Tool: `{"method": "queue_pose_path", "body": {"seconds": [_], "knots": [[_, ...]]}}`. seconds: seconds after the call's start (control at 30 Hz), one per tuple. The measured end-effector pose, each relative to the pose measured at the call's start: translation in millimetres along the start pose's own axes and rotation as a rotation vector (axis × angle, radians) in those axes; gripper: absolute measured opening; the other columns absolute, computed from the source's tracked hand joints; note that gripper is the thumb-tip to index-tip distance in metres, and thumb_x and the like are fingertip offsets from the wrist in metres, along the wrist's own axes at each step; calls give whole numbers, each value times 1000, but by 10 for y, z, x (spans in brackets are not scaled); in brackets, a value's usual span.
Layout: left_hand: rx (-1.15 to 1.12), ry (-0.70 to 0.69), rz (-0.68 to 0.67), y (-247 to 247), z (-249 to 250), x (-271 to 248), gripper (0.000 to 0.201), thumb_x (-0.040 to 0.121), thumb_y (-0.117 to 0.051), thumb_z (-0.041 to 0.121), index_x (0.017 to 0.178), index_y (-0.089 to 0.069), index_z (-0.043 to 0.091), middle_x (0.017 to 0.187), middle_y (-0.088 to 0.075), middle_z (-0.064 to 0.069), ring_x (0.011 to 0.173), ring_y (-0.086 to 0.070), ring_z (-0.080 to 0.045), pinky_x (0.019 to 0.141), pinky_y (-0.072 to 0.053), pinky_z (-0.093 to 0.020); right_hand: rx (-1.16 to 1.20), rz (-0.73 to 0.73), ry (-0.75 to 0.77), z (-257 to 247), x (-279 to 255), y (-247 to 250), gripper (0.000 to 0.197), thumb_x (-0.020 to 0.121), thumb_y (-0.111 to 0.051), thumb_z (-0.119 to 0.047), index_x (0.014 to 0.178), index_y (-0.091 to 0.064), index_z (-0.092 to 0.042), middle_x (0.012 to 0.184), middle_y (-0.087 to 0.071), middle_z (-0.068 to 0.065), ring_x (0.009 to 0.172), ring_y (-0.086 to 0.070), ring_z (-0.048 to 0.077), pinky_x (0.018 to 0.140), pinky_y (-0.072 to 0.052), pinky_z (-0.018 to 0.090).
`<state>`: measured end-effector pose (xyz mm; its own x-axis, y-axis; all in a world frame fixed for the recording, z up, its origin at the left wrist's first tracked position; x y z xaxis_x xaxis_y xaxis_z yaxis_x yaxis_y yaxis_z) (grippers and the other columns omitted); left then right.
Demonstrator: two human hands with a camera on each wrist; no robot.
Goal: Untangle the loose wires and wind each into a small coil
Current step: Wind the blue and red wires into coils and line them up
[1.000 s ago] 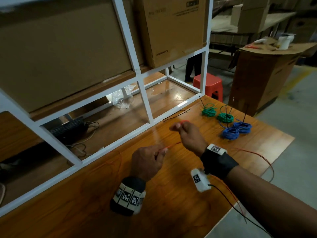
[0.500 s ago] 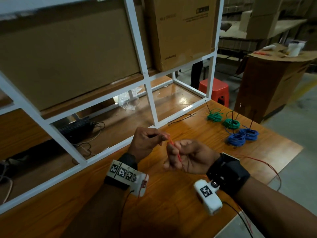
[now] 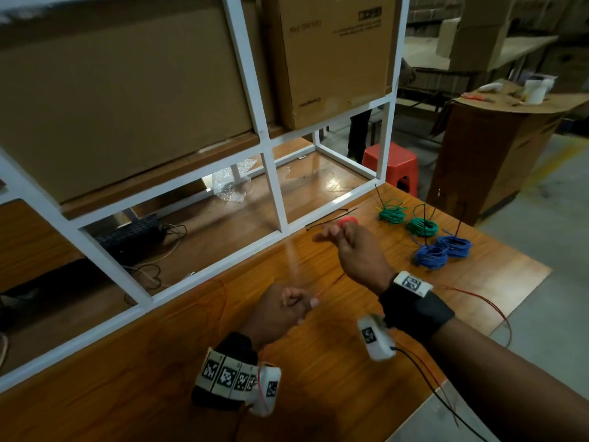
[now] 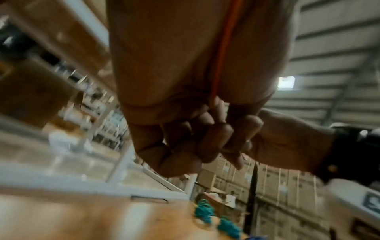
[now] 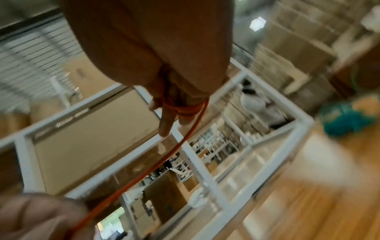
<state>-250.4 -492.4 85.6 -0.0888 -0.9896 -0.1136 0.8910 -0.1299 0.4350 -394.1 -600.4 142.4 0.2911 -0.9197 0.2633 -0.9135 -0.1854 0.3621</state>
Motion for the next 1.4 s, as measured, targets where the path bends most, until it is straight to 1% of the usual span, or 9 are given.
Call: {"method": "queue_pose_path", "body": {"seconds": [0.2, 0.37, 0.53, 0.67, 0.77, 0.87, 1.0, 1.17, 1.4], "knots": [[423, -93, 295, 756, 97, -53, 23, 99, -56, 41, 105, -74, 27, 90, -71, 13, 79, -63, 1, 72, -52, -21, -423, -441, -115, 262, -243, -276, 23, 105, -50, -14, 93, -70, -17, 97, -75, -4, 93, -68, 12, 84, -54, 33], [277, -272, 410, 958, 524, 120, 19, 96, -62, 37, 100, -75, 23, 96, -71, 16, 90, -64, 3, 76, -49, -10, 195, -899, -302, 85, -700, -740, 42, 111, -41, -36, 115, -69, -5, 101, -79, 11, 101, -72, 22, 95, -54, 36], [31, -342, 331, 790, 657, 301, 9, 88, -74, 33, 89, -79, 26, 93, -77, 7, 92, -71, -9, 83, -57, -30, 837, -1131, -270, -420, -982, -909, 35, 108, -51, -31, 111, -66, 1, 89, -74, 17, 112, -56, 59, 93, -40, 51], [-53, -281, 330, 580, 450, 387, 23, 87, -72, 41, 98, -77, 21, 101, -76, -1, 99, -71, -23, 91, -57, -47, 1371, -1078, -217, -804, -723, -623, 26, 108, -47, -23, 115, -63, -4, 106, -74, 14, 127, -62, 29, 114, -43, 33], [128, -279, 255, 226, 429, 376, 20, 97, -63, 20, 114, -72, 22, 101, -71, 14, 92, -67, 4, 79, -52, -14, 1523, -699, -289, -736, -331, -476, 31, 111, -37, -27, 115, -62, -9, 127, -70, 15, 140, -52, 26, 119, -30, 24], [294, -232, 181, -85, 356, 290, 23, 102, -56, 27, 121, -70, 26, 94, -66, 22, 77, -58, 18, 64, -40, -1, 1165, -114, -182, -356, -24, -115, 31, 112, -36, -24, 111, -61, -5, 128, -69, 22, 131, -60, 29, 110, -50, 36], [318, -169, 274, -6, 162, 206, 17, 99, -59, 34, 106, -74, 29, 99, -73, 16, 85, -64, 3, 74, -56, -26, 126, 135, 113, -178, 28, 106, 35, 112, -39, -25, 113, -73, -19, 119, -72, -5, 134, -53, 9, 110, -41, 31], [668, -157, 316, 137, 55, 162, 20, 97, -59, 44, 102, -73, 31, 94, -74, 10, 77, -65, -5, 68, -58, -32, -526, -259, -47, 182, -174, -326, 15, 98, -52, -1, 97, -66, -8, 106, -66, 11, 102, -64, 24, 88, -51, 24], [866, -500, 366, 453, 474, 63, 35, 98, -44, 47, 108, -74, 30, 90, -67, 4, 65, -53, -11, 52, -32, -19, -137, -607, -176, 279, -558, -735, 33, 111, -44, -31, 96, -67, -12, 90, -78, 1, 86, -72, 12, 92, -56, 43]]}}
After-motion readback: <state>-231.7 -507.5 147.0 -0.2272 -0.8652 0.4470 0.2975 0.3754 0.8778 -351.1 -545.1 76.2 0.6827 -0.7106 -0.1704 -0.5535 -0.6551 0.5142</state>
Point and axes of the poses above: each hand's wrist, its own x-axis towards the middle knuckle, its own y-axis out of the back of the hand, z = x × y, the point moved 10 cm from there along x, towards the middle knuckle
